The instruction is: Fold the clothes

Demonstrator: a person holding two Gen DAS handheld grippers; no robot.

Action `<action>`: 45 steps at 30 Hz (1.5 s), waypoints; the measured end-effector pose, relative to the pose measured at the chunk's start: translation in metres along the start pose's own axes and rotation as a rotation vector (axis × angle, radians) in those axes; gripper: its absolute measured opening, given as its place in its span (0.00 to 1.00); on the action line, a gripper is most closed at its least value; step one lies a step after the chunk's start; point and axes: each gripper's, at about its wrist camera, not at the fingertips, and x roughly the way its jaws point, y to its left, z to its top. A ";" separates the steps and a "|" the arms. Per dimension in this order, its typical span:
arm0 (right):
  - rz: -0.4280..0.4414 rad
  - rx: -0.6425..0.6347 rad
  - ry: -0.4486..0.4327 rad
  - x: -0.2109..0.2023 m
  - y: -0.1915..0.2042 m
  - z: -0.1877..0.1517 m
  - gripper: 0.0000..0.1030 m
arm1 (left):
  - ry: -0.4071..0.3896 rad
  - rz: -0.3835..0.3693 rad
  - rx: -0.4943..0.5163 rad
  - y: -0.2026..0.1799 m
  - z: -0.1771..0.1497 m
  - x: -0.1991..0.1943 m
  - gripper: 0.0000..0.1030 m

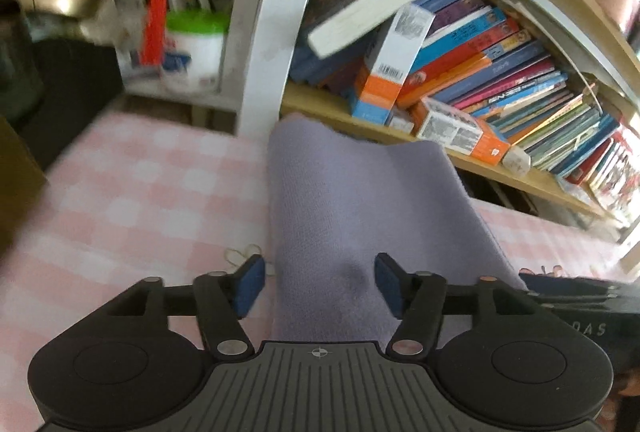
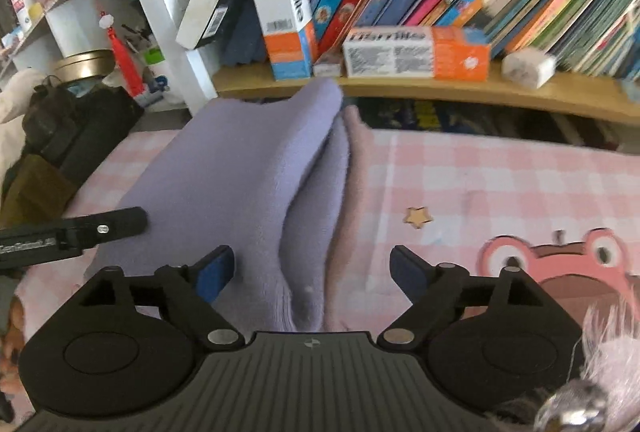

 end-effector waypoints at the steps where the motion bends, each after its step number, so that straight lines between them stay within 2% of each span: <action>1: -0.012 -0.003 -0.008 -0.006 0.001 -0.001 0.85 | -0.011 0.003 0.012 -0.003 -0.001 -0.007 0.70; 4: -0.045 -0.007 -0.031 -0.027 0.004 -0.005 0.87 | -0.029 0.016 0.036 -0.012 -0.008 -0.026 0.82; 12: -0.086 0.026 -0.043 -0.063 0.014 -0.021 0.89 | 0.001 0.041 0.044 -0.027 -0.030 -0.053 0.86; 15: -0.093 0.042 -0.009 -0.071 0.017 -0.029 0.94 | 0.008 0.055 0.044 -0.030 -0.040 -0.060 0.96; 26: -0.148 0.039 -0.010 -0.095 0.026 -0.067 0.95 | 0.064 0.104 0.059 -0.037 -0.064 -0.073 0.97; 33: -0.152 0.033 0.001 -0.098 0.028 -0.073 0.96 | 0.056 0.170 0.073 -0.038 -0.066 -0.075 0.99; 45: -0.156 0.015 0.005 -0.097 0.031 -0.073 0.96 | 0.050 0.172 0.075 -0.039 -0.063 -0.075 1.00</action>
